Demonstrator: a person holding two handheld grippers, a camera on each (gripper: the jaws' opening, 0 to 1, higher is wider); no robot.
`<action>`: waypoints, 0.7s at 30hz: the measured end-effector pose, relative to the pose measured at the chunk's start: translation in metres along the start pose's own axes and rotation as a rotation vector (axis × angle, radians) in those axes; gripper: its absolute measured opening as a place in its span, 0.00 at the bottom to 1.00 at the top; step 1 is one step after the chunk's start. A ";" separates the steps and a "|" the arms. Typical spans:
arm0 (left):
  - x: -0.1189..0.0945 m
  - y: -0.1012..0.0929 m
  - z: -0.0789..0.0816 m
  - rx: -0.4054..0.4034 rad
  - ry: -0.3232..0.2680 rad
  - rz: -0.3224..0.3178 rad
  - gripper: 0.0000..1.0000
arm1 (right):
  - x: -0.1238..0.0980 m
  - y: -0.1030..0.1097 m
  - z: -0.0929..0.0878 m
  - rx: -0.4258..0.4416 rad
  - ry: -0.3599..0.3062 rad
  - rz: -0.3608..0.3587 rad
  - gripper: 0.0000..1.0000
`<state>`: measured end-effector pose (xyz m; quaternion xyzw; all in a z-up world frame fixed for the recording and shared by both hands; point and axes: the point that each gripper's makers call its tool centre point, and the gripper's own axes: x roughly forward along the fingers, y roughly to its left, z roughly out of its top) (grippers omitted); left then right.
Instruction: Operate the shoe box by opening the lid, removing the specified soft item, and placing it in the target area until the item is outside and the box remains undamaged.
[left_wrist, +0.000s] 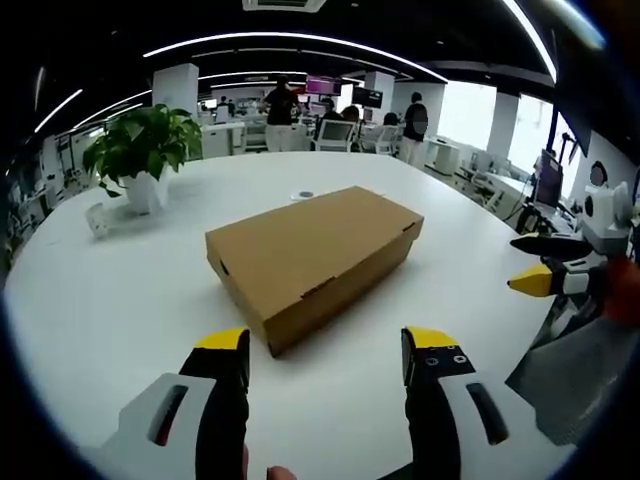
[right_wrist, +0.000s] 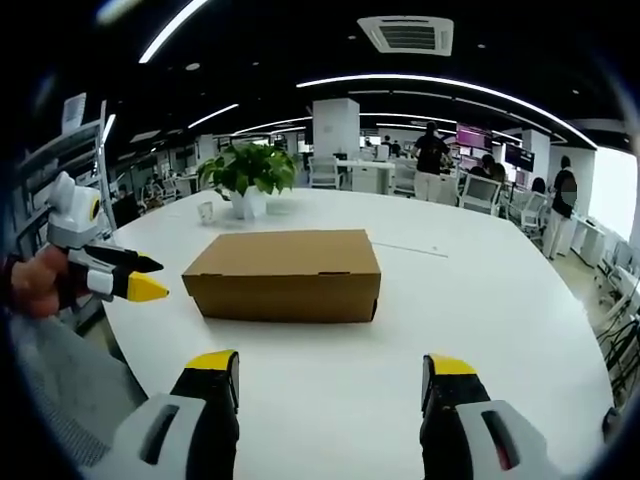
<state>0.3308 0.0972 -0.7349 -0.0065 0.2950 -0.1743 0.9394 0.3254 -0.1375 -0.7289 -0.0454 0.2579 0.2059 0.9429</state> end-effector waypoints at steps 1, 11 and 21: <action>0.000 0.000 0.000 0.001 0.000 0.001 0.63 | 0.000 0.000 0.000 0.002 -0.001 0.000 0.73; -0.002 0.005 0.000 -0.007 -0.001 0.016 0.63 | 0.000 0.006 0.003 -0.015 -0.007 0.021 0.72; -0.001 0.010 -0.001 -0.036 0.002 0.023 0.63 | 0.007 0.013 -0.005 -0.012 0.024 0.061 0.72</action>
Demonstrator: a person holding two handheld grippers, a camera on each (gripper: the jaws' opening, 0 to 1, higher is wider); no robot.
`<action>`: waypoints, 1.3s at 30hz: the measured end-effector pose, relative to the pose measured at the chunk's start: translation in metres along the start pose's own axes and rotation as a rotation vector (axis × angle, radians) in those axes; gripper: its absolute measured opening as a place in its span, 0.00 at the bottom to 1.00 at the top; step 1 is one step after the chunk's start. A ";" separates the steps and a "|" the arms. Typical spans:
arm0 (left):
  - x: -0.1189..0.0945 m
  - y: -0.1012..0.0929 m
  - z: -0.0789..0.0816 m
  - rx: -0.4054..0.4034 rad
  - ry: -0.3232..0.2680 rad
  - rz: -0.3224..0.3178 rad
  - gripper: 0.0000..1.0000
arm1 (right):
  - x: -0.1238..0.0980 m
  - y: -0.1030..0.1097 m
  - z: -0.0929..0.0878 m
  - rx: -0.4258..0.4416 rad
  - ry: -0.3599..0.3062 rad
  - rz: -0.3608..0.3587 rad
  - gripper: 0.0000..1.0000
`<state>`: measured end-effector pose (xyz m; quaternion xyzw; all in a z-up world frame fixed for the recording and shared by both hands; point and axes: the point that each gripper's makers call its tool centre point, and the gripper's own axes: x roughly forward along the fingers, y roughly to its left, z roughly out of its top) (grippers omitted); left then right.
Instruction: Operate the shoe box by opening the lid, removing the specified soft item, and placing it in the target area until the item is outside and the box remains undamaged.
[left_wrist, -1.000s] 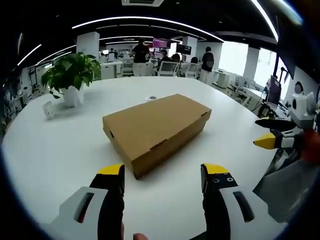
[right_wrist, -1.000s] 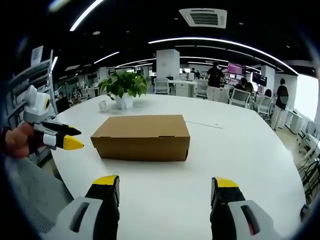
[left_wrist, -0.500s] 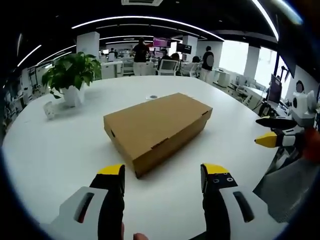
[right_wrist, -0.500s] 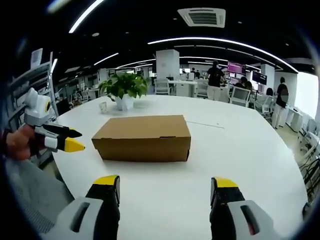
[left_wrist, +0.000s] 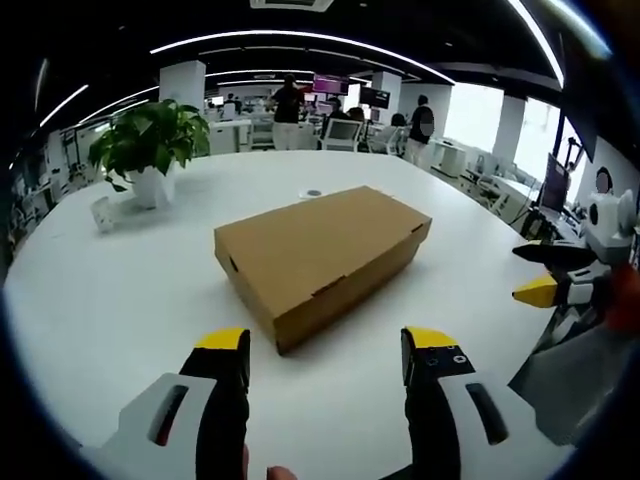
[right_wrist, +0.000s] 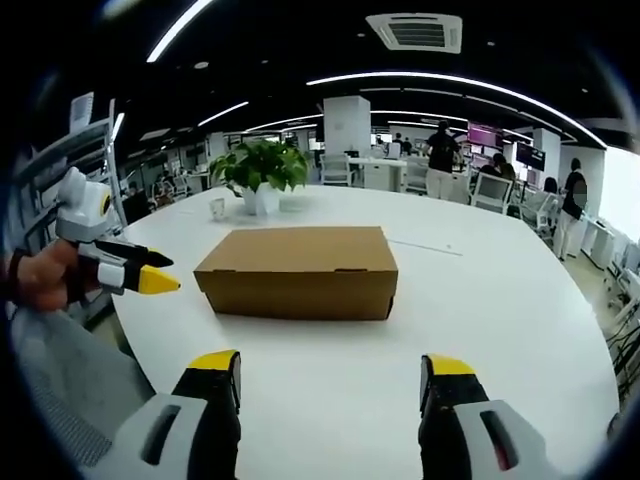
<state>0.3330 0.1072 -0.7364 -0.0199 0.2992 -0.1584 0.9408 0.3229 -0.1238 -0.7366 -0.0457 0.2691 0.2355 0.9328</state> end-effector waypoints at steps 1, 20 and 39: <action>0.000 0.001 0.000 -0.006 0.000 0.001 0.63 | 0.001 0.000 -0.001 0.006 0.004 0.003 0.72; 0.008 0.042 0.015 -0.191 -0.038 0.058 0.63 | 0.046 -0.053 0.020 0.194 -0.025 -0.008 0.69; 0.073 0.060 0.036 -0.236 -0.016 -0.026 0.65 | 0.146 -0.063 0.066 0.219 -0.012 0.096 0.67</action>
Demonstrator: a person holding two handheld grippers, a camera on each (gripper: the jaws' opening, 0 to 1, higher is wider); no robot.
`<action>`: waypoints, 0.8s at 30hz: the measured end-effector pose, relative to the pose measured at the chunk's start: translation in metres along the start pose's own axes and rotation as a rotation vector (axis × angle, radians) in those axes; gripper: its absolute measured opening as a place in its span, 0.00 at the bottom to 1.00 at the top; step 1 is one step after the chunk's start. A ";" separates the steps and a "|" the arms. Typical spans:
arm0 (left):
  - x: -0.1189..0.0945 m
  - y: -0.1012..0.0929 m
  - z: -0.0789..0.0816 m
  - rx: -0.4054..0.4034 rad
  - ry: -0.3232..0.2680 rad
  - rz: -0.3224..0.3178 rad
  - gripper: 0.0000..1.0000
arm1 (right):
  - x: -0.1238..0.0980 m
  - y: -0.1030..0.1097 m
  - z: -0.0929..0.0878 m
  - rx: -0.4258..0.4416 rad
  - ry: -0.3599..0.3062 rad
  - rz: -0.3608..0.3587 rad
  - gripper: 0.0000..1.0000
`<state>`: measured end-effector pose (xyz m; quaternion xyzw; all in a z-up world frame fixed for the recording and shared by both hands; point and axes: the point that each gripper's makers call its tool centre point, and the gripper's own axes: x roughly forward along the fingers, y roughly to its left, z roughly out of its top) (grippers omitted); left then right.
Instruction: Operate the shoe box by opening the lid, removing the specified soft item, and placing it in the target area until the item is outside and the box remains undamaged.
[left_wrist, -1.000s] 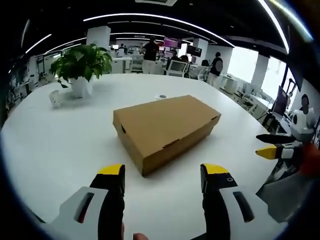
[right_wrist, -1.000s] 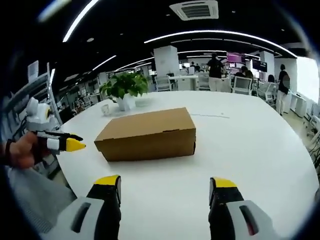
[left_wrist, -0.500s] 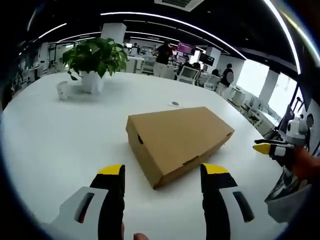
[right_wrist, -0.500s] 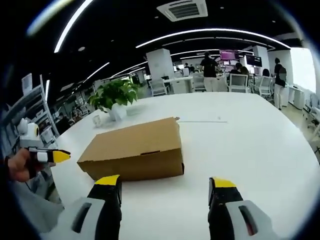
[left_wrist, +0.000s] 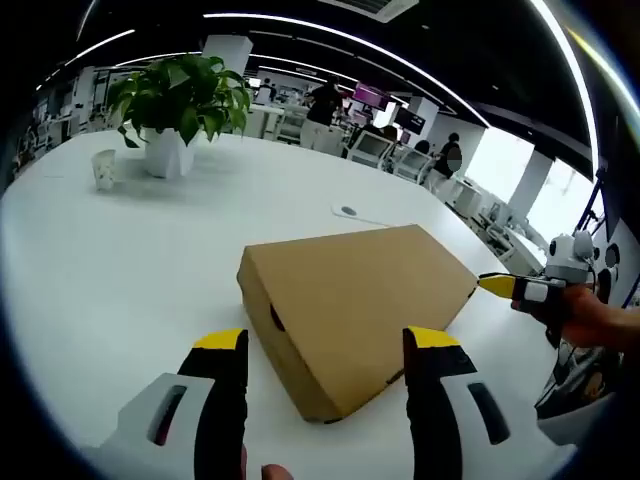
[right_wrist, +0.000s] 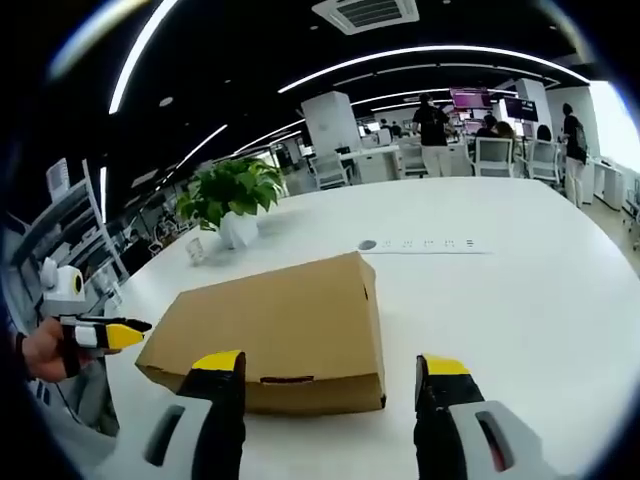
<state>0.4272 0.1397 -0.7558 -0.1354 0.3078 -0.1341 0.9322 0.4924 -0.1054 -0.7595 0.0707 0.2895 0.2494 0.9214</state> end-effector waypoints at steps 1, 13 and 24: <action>0.003 -0.002 -0.002 0.012 0.012 -0.011 0.66 | 0.002 0.002 0.001 0.005 0.001 0.003 0.67; 0.012 -0.010 -0.021 0.039 0.106 -0.059 0.59 | 0.021 0.001 -0.004 0.013 0.042 -0.028 0.51; 0.003 -0.007 -0.023 0.069 0.111 -0.082 0.56 | 0.005 0.014 -0.015 0.012 0.048 -0.028 0.48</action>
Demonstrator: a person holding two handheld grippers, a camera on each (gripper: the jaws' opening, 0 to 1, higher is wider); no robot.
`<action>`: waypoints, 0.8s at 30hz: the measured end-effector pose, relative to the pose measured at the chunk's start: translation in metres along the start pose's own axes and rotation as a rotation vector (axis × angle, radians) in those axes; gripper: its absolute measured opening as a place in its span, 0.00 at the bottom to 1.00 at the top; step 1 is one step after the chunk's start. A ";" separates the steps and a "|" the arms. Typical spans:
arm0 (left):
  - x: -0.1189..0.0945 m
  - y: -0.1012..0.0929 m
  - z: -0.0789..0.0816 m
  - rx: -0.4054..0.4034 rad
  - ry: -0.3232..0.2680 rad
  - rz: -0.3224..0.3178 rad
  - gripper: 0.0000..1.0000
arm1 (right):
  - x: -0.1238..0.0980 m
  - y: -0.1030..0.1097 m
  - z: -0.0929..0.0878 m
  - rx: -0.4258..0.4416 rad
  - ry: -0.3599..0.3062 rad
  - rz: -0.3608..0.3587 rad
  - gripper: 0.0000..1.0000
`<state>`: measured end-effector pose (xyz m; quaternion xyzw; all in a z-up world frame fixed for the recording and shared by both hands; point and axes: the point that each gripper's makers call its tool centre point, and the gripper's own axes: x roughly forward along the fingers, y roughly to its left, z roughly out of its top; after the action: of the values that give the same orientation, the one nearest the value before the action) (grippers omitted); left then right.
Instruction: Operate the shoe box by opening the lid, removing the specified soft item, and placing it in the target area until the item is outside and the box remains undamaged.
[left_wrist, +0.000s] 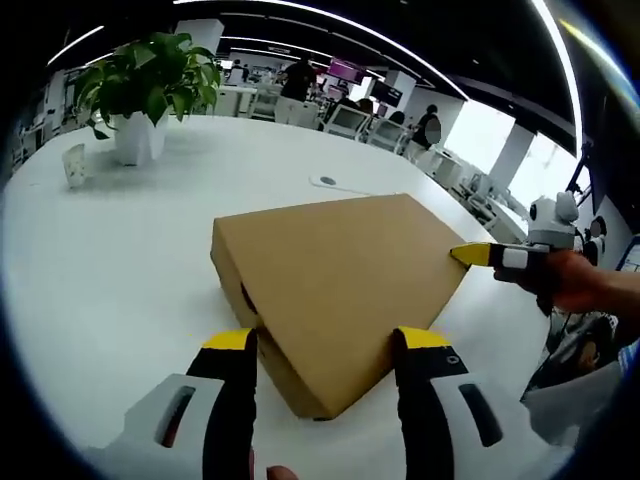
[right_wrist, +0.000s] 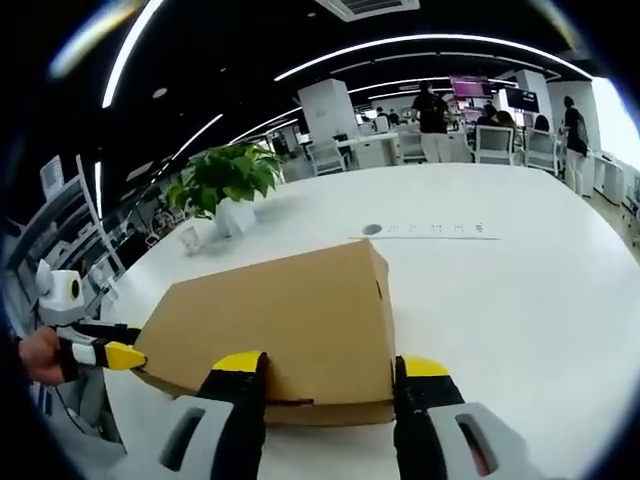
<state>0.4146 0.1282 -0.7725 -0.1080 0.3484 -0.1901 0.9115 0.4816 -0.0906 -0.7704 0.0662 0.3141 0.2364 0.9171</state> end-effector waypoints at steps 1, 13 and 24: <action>-0.002 0.001 -0.001 0.006 0.006 -0.003 0.55 | -0.002 0.002 -0.002 0.003 0.000 -0.004 0.48; -0.030 0.007 -0.019 0.065 0.031 -0.035 0.53 | -0.030 0.034 -0.034 0.032 0.025 -0.027 0.46; -0.046 0.009 -0.032 0.090 0.046 -0.054 0.52 | -0.046 0.049 -0.051 0.028 0.031 -0.020 0.46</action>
<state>0.3637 0.1539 -0.7721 -0.0719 0.3574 -0.2327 0.9017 0.3991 -0.0705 -0.7728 0.0725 0.3321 0.2237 0.9134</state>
